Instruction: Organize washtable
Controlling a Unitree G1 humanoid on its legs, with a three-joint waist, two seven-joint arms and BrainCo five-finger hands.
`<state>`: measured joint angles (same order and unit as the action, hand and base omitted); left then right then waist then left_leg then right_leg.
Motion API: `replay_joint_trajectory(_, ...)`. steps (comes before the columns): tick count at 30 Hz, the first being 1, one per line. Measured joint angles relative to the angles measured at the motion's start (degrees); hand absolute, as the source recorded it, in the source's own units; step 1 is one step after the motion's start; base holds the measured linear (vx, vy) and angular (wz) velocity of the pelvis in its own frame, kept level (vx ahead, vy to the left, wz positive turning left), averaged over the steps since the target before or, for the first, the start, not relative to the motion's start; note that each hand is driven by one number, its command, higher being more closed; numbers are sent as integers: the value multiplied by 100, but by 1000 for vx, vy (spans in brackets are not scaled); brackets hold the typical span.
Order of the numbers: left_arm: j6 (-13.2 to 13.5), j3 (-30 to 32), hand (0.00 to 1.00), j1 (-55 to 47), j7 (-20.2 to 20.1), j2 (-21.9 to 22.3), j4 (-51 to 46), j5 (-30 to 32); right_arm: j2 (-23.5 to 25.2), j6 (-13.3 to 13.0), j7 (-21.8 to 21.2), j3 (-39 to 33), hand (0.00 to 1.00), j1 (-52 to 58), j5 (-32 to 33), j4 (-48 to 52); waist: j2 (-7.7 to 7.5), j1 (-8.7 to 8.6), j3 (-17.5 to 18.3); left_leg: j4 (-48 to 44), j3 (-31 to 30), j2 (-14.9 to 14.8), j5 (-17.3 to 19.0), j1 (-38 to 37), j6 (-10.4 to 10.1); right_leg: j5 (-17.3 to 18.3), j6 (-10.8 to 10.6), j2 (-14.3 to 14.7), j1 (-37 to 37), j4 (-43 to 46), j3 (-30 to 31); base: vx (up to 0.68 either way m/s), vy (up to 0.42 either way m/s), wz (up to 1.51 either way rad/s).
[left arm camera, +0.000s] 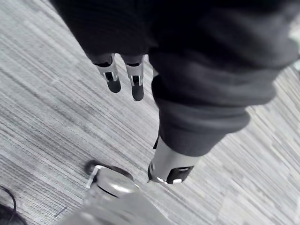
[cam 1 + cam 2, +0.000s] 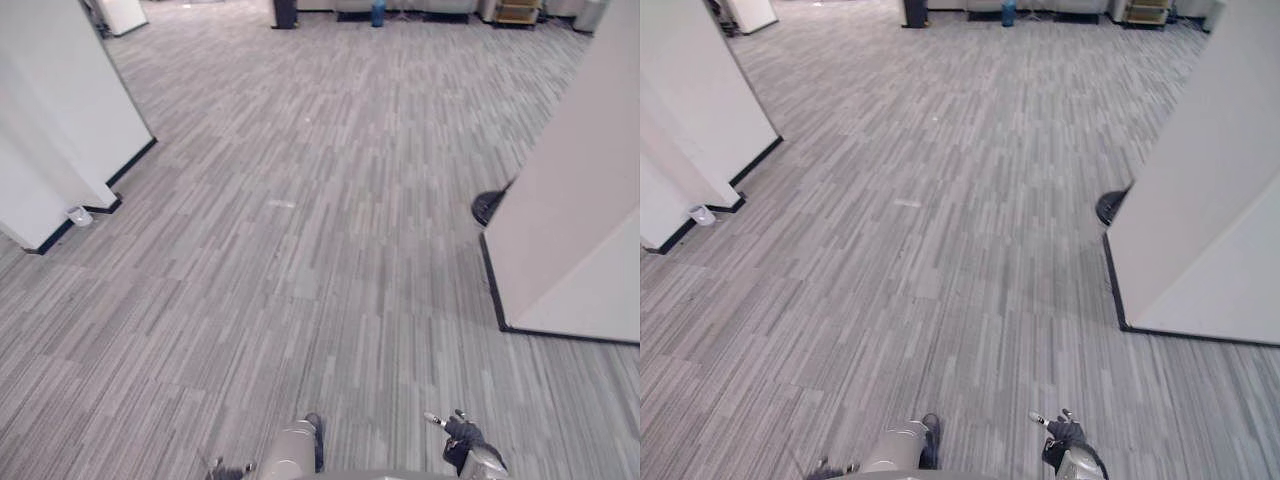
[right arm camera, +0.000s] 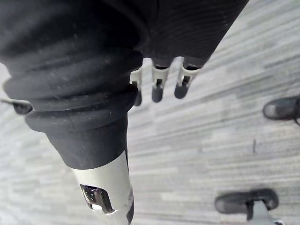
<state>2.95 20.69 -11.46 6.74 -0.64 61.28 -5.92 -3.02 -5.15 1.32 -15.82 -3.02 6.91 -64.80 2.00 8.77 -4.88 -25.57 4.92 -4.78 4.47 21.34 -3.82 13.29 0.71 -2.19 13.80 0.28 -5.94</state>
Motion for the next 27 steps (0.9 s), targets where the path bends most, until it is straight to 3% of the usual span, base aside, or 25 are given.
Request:
replay_joint_trajectory(1, -2, 11, 0, -4, 10, 11, 8, 0, 12, -24, 0, 77, 0, -96, -66, 4, 26, 3, 20, -346, 16, -55, 124, 140, -70, 60, 85, 60, 22, -4, 126, 478, 204, -1)
replay_joint_trajectory(2, 0, 67, 0, 39, 55, 65, 30, 2, 3, -29, -2, 319, 0, -413, -120, 7, 196, 108, -304, -1552, 247, -433, 305, 501, -358, -200, 346, 261, 234, -110, 428, 396, 241, -15)
replay_joint_trajectory(3, 9, 406, 0, 29, 74, 146, 47, 9, 96, -76, -2, 560, 0, -617, -223, -22, 193, 242, -368, -2160, 329, -467, 591, 1011, -287, -217, 98, 210, 374, -126, 776, 429, 316, -23)
replay_joint_trajectory(4, -26, 585, 0, -24, 91, 227, 56, 7, 140, -100, -4, 636, 0, -651, -258, -14, 174, 268, -261, -1578, 283, -406, 520, 977, -113, -184, 51, 173, 333, -120, 884, 395, 396, -64)
replay_joint_trajectory(5, -36, 659, 0, -206, 90, 331, 74, 14, 171, -125, -10, 965, 0, -773, -308, -51, 139, 364, -176, -979, 355, -334, 323, 833, 501, -18, -59, 58, 279, 72, 1178, 445, 344, -68)
replay_joint_trajectory(6, -28, 681, 0, -336, 66, 275, 112, 14, 298, -151, -64, 1304, 0, -894, -390, -73, -177, 360, -81, -680, 718, -98, 457, 632, 569, 257, -449, -240, -4, 657, 1326, 411, 268, -72)
replay_joint_trajectory(7, -30, 664, 0, -346, 86, 216, 129, -1, 310, -173, -60, 1423, 0, -917, -441, -60, -223, 350, -53, -520, 815, -21, 461, 517, 581, 352, -661, -287, -248, 1253, 1459, 438, 216, -41)
replay_joint_trajectory(8, -17, 613, 0, -344, 115, 156, 100, -14, 313, -209, -61, 1610, 0, -927, -486, -60, -240, 347, -47, -248, 960, 130, 503, 183, 652, 255, -1206, -292, -629, 2266, 1762, 431, 212, -24)
replay_joint_trajectory(9, -3, 514, 0, -348, 116, 122, 32, -20, 328, -229, -83, 1747, 0, -882, -485, -60, -222, 316, -35, -37, 1030, 247, 574, -173, 759, -84, -1654, -300, -820, 2954, 1912, 417, 212, -16)
replay_joint_trajectory(10, 9, 415, 0, -351, 109, 106, -43, -19, 343, -238, -108, 1791, 0, -821, -485, -60, -229, 284, -31, 102, 1038, 319, 590, -368, 781, -332, -1664, -276, -850, 3201, 2014, 367, 199, -4)
replay_joint_trajectory(11, 16, 230, 0, -310, 103, 88, -194, -16, 365, -243, -157, 1889, 0, -688, -484, -60, -296, 260, -5, 464, 1051, 463, 593, -743, 784, -855, -1654, -267, -1015, 3766, 2025, 337, 188, 2)
replay_joint_trajectory(12, 16, 64, 0, -267, 87, 7, -353, 24, 401, -242, -161, 1902, 0, -583, -482, -57, -358, 184, -7, 830, 1030, 580, 591, -1121, 789, -1081, -1634, -264, -1326, 4429, 1841, 325, 173, -3)
replay_joint_trajectory(13, 11, -33, 0, -232, 89, -59, -368, 36, 405, -243, -161, 1899, 0, -538, -482, -55, -362, 130, -16, 991, 1002, 616, 589, -1305, 793, -1070, -1615, -273, -1498, 4735, 1683, 320, 147, -3)
replay_joint_trajectory(14, 5, -105, 0, -176, 106, -102, -378, 41, 378, -243, -159, 1882, 0, -447, -482, -39, -336, 32, -32, 1211, 906, 659, 588, -1570, 796, -994, -1488, -275, -1728, 5070, 1408, 329, 112, 6)
replay_joint_trajectory(16, 6, -535, 0, 65, 101, -159, -499, 42, 265, -231, -148, 1847, 0, -97, -482, 82, -243, -195, -84, 1531, 574, 689, 675, -2210, 944, -258, -777, -224, -2241, 5144, 604, 368, 84, 23)
replay_joint_trajectory(17, 7, -647, 0, 171, 99, -203, -507, 43, 250, -231, -144, 1822, 0, -29, -481, 100, -219, -230, -107, 1551, 465, 689, 709, -2317, 988, -109, -689, -197, -2365, 4963, 476, 336, 17, 49)
replay_joint_trajectory(18, 9, -832, 0, 428, 100, -246, -510, 45, 235, -216, -129, 1668, 0, 64, -478, 100, -267, -371, -125, 1554, 232, 677, 801, -2493, 1043, 48, -548, -158, -2601, 4389, 269, 361, -31, 65)
replay_joint_trajectory(19, 15, -953, 0, 599, 101, -250, -522, 45, 227, -204, -105, 1549, 0, 89, -462, 118, -307, -470, -152, 1555, 90, 657, 910, -2618, 1024, 94, -562, -146, -2787, 3850, 224, 483, -67, 80)
replay_joint_trajectory(21, 29, -1024, 0, 926, 99, -181, -524, 43, 144, -212, -12, 1332, 0, 85, -451, 176, -323, -503, -180, 1678, -40, 556, 1153, -3002, 926, -488, -706, -149, -3111, 1820, 139, 487, -76, 43)
replay_joint_trajectory(22, 54, -1021, 0, 965, 102, -165, -529, 42, 134, -213, -7, 1330, 0, 88, -416, 178, -405, -502, -210, 1841, -53, 591, 1237, -3241, 877, -792, -944, -215, -3258, 1174, 43, 559, -103, 13)
replay_joint_trajectory(23, 62, -976, 0, 968, 105, -199, -481, 38, 162, -205, -17, 1306, 0, 120, -399, 181, -558, -540, -209, 2028, -96, 669, 1364, -3581, 700, -878, -1041, -343, -3554, 957, -23, 582, -121, 10)
replay_joint_trajectory(24, 57, -956, 0, 924, 107, -220, -447, 38, 176, -198, -27, 1229, 0, 130, -357, 197, -596, -570, -187, 2088, -97, 665, 1430, -3741, 664, -923, -974, -338, -3693, 958, -22, 664, -172, 37)
replay_joint_trajectory(25, 43, -900, 0, 724, 107, -225, -448, 38, 169, -163, -27, 1119, 0, 150, -285, 241, -549, -739, -73, 2112, -191, 502, 1606, -4002, 534, -978, -754, -178, -3774, 994, -26, 793, -194, 61)
replay_joint_trajectory(26, 28, -866, 0, 584, 107, -222, -438, 46, 128, -133, -27, 986, 0, 179, -281, 297, -478, -847, 44, 1946, -390, 341, 1702, -4053, 430, -1552, -380, 11, -3766, 1136, 16, 1033, -263, 78)
replay_joint_trajectory(27, 9, -749, 0, 551, 101, -194, -391, 74, 143, -112, -22, 646, 0, 249, -255, 318, -272, -831, 185, 1436, -659, 31, 1686, -3843, 374, -2135, -4, 166, -3718, 1126, -33, 910, -228, 55)
